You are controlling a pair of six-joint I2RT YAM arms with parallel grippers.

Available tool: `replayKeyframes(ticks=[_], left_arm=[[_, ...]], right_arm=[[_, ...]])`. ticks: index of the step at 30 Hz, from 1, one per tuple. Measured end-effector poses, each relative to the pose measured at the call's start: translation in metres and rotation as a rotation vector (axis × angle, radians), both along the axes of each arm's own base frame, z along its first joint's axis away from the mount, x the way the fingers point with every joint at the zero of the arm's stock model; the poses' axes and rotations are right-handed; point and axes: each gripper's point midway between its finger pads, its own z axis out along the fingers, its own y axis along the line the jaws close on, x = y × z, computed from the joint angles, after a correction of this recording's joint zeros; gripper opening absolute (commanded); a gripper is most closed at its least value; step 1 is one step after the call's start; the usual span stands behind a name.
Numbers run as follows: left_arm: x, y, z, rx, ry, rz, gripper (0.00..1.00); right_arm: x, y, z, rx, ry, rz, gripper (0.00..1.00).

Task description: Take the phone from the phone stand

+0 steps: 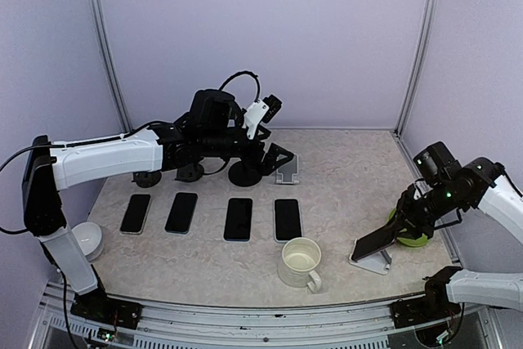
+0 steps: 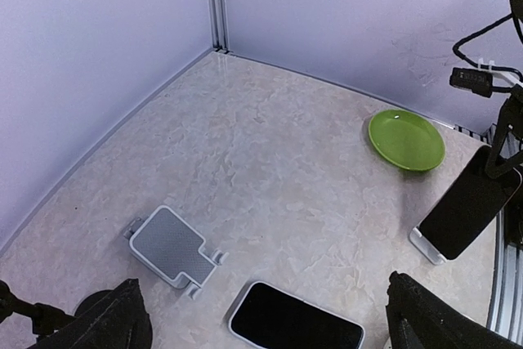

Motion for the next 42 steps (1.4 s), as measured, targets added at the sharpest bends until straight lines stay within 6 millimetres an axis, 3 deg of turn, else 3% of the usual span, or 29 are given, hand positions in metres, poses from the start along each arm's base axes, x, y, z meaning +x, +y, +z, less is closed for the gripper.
replayKeyframes(ticks=[5, 13, 19, 26, 32, 38, 42], left_arm=[[0.005, 0.004, 0.0, 0.002, -0.004, 0.012, 0.99], [0.013, 0.01, 0.0, 0.003, -0.004, 0.031, 0.99], [0.013, 0.01, 0.0, -0.001, 0.0, 0.024, 0.99], [-0.001, 0.001, 0.012, -0.031, 0.022, -0.07, 0.99], [-0.018, -0.008, 0.033, -0.069, 0.039, -0.175, 0.99], [-0.042, -0.013, 0.036, -0.062, 0.101, -0.291, 0.95], [-0.06, -0.02, 0.031, -0.052, 0.16, -0.384, 0.91]], right_arm=[[0.002, 0.002, -0.003, 0.0, 0.02, -0.004, 0.0], [0.01, 0.006, 0.011, 0.011, 0.018, -0.012, 0.0], [0.025, 0.015, 0.046, 0.029, -0.049, 0.039, 0.0], [0.064, 0.044, 0.102, 0.028, -0.228, 0.312, 0.0], [0.09, 0.065, 0.127, -0.005, -0.347, 0.564, 0.0], [0.093, 0.089, 0.153, 0.025, -0.482, 0.789, 0.0], [0.074, 0.122, 0.169, 0.062, -0.588, 0.976, 0.0]])
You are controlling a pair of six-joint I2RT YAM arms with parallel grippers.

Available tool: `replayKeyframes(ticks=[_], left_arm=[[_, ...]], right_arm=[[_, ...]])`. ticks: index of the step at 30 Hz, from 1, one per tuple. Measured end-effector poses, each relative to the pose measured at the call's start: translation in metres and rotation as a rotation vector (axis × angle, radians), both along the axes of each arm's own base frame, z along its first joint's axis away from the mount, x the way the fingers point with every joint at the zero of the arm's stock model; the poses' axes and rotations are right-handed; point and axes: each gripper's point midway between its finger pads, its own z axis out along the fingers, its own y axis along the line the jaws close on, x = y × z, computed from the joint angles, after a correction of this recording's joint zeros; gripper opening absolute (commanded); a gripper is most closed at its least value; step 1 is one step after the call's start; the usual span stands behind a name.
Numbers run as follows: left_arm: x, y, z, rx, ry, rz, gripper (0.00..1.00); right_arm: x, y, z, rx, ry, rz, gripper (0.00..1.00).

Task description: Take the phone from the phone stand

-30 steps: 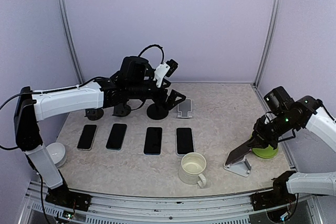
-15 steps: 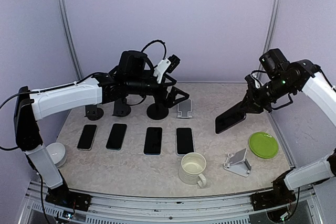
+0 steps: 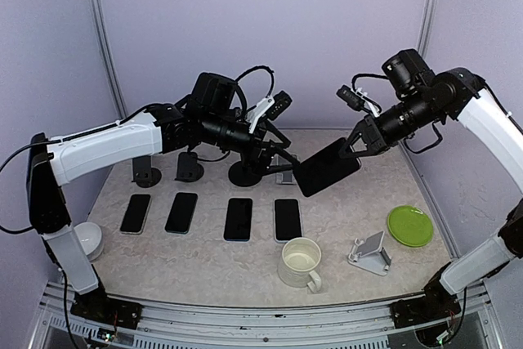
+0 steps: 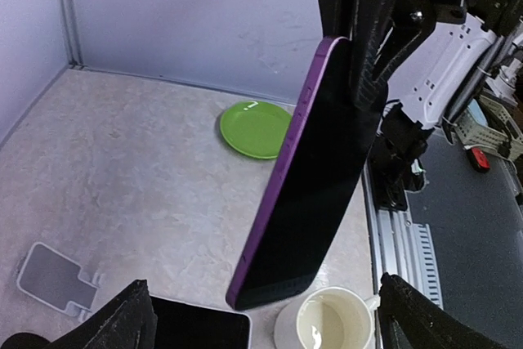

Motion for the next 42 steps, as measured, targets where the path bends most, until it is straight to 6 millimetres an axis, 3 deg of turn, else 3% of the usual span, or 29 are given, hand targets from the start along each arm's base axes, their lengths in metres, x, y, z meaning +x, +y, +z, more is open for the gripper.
replayKeyframes(ticks=[4, 11, 15, 20, 24, 27, 29, 30, 33, 35, 40, 42], left_arm=[[-0.019, -0.002, -0.009, 0.022, 0.058, -0.077, 0.85], [-0.057, -0.001, -0.021, 0.054, 0.108, -0.191, 0.56], [-0.073, 0.006, -0.023, 0.069, 0.139, -0.226, 0.4], [-0.088, 0.016, -0.019, 0.064, 0.161, -0.257, 0.33], [-0.1, 0.021, -0.014, 0.061, 0.166, -0.277, 0.19], [-0.104, 0.022, -0.013, 0.062, 0.162, -0.285, 0.02], [-0.106, 0.022, -0.012, 0.056, 0.139, -0.304, 0.0], [-0.107, 0.022, -0.012, 0.056, 0.126, -0.308, 0.0], [-0.106, 0.02, -0.01, 0.049, 0.119, -0.305, 0.0], [-0.103, 0.019, -0.009, 0.055, 0.154, -0.268, 0.0], [-0.079, 0.015, -0.004, 0.029, 0.194, -0.127, 0.0], [-0.067, 0.013, 0.0, -0.007, 0.195, -0.053, 0.0]], right_arm=[[-0.024, 0.032, 0.004, 0.001, -0.056, 0.169, 0.0], [-0.046, 0.071, 0.015, 0.008, -0.166, 0.351, 0.0], [-0.053, 0.084, 0.02, -0.006, -0.239, 0.409, 0.0], [-0.071, 0.1, 0.018, -0.043, -0.305, 0.489, 0.0], [-0.078, 0.103, 0.014, -0.072, -0.332, 0.516, 0.0], [-0.078, 0.104, 0.014, -0.079, -0.347, 0.523, 0.0], [-0.079, 0.103, 0.014, -0.081, -0.342, 0.521, 0.01], [-0.079, 0.102, 0.014, -0.077, -0.333, 0.52, 0.08], [-0.076, 0.1, 0.016, -0.087, -0.346, 0.488, 0.54], [-0.063, 0.1, 0.022, -0.097, -0.392, 0.425, 0.71], [-0.037, 0.088, 0.041, -0.075, -0.473, 0.234, 0.99], [-0.028, 0.074, 0.046, -0.049, -0.479, 0.136, 1.0]])
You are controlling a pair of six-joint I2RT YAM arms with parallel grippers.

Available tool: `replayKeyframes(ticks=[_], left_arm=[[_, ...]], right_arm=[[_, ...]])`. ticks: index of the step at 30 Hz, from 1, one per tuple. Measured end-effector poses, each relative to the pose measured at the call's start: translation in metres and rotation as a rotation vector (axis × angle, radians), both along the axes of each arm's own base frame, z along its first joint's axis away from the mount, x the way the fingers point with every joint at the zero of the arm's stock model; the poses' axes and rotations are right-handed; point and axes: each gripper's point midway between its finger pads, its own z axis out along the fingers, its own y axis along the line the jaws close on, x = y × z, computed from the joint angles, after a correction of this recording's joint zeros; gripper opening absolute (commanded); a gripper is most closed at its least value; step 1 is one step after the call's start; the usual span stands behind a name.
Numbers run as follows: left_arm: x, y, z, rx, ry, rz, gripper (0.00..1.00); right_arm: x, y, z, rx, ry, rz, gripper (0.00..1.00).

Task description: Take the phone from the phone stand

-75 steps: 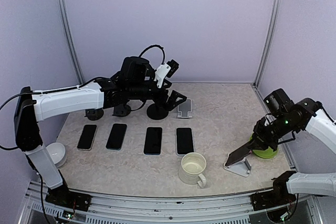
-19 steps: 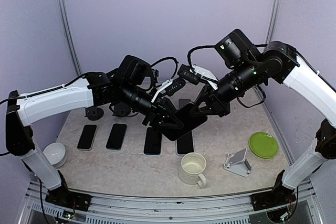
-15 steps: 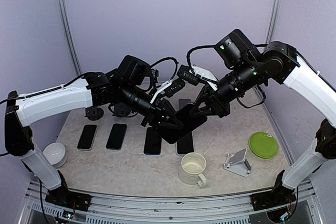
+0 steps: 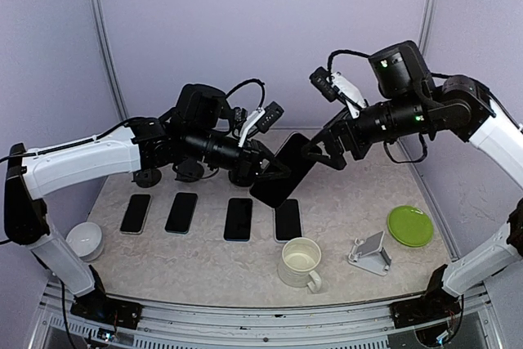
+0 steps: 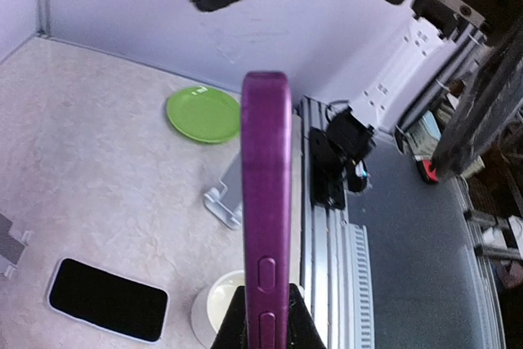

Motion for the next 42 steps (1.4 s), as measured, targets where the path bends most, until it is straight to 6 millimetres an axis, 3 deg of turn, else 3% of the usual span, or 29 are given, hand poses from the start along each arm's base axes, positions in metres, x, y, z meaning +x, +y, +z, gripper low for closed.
replayKeyframes(ticks=[7, 11, 18, 24, 30, 35, 42], left_arm=[[0.039, -0.008, 0.037, -0.149, -0.04, 0.257, 0.0], [0.053, -0.012, 0.058, -0.231, -0.056, 0.388, 0.0], [0.068, -0.027, 0.063, -0.284, -0.078, 0.526, 0.0], [0.069, -0.037, 0.051, -0.27, -0.072, 0.56, 0.0], [0.073, -0.035, 0.057, -0.282, -0.081, 0.587, 0.0], [0.076, -0.039, 0.068, -0.304, -0.087, 0.591, 0.0], [0.078, -0.042, 0.062, -0.294, -0.081, 0.596, 0.0]], right_arm=[[0.035, -0.059, 0.031, 0.285, 0.018, -0.326, 1.0], [0.057, -0.073, 0.045, 0.439, 0.089, -0.454, 1.0], [0.085, -0.049, 0.031, 0.529, 0.241, -0.493, 1.0], [0.082, -0.036, 0.046, 0.604, 0.263, -0.428, 1.0], [0.079, -0.031, 0.045, 0.614, 0.284, -0.397, 1.0], [0.081, -0.018, 0.033, 0.585, 0.31, -0.383, 1.0], [0.079, 0.005, 0.015, 0.515, 0.338, -0.362, 0.92]])
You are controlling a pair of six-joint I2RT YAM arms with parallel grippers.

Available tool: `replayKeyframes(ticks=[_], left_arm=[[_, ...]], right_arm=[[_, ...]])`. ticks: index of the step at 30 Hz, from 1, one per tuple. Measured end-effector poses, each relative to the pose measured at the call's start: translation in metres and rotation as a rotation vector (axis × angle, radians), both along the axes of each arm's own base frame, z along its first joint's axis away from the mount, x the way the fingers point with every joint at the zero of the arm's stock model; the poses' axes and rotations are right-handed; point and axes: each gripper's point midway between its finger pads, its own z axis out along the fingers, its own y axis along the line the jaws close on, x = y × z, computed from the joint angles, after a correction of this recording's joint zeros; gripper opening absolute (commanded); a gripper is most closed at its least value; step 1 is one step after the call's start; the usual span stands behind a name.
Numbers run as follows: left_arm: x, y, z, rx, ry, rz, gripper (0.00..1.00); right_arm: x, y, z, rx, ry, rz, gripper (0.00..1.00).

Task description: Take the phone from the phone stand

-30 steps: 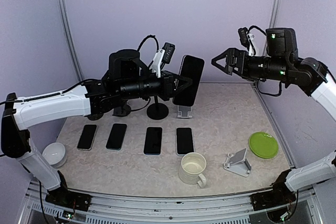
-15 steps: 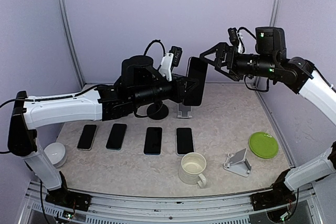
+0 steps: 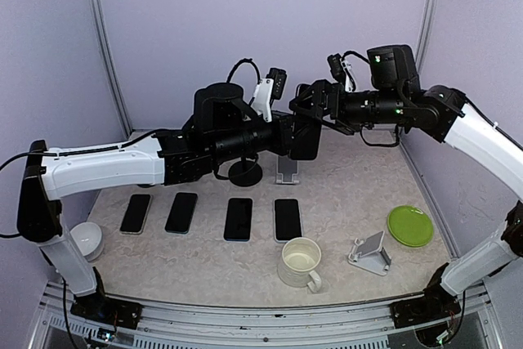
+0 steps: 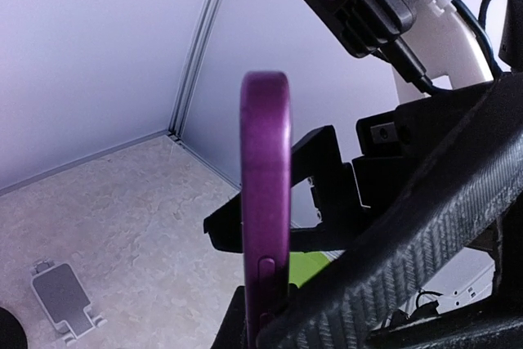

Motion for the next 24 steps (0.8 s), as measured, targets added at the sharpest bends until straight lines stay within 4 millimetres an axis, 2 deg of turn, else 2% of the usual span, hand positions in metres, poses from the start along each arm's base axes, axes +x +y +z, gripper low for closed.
replayKeyframes(ticks=[9, 15, 20, 24], left_arm=[[0.003, -0.001, -0.004, -0.001, 0.011, 0.013, 0.0], [0.008, -0.006, -0.005, -0.001, 0.025, 0.037, 0.0], [0.008, -0.007, -0.005, 0.004, 0.024, 0.056, 0.15], [0.008, -0.007, -0.007, 0.043, -0.024, 0.078, 0.24]], right_arm=[[0.008, 0.0, -0.001, -0.033, 0.012, -0.041, 0.75], [0.011, -0.002, -0.003, -0.059, 0.008, -0.049, 0.52], [0.014, -0.005, -0.003, -0.06, 0.009, -0.061, 0.39], [0.016, -0.009, -0.007, -0.053, 0.046, -0.09, 0.36]])
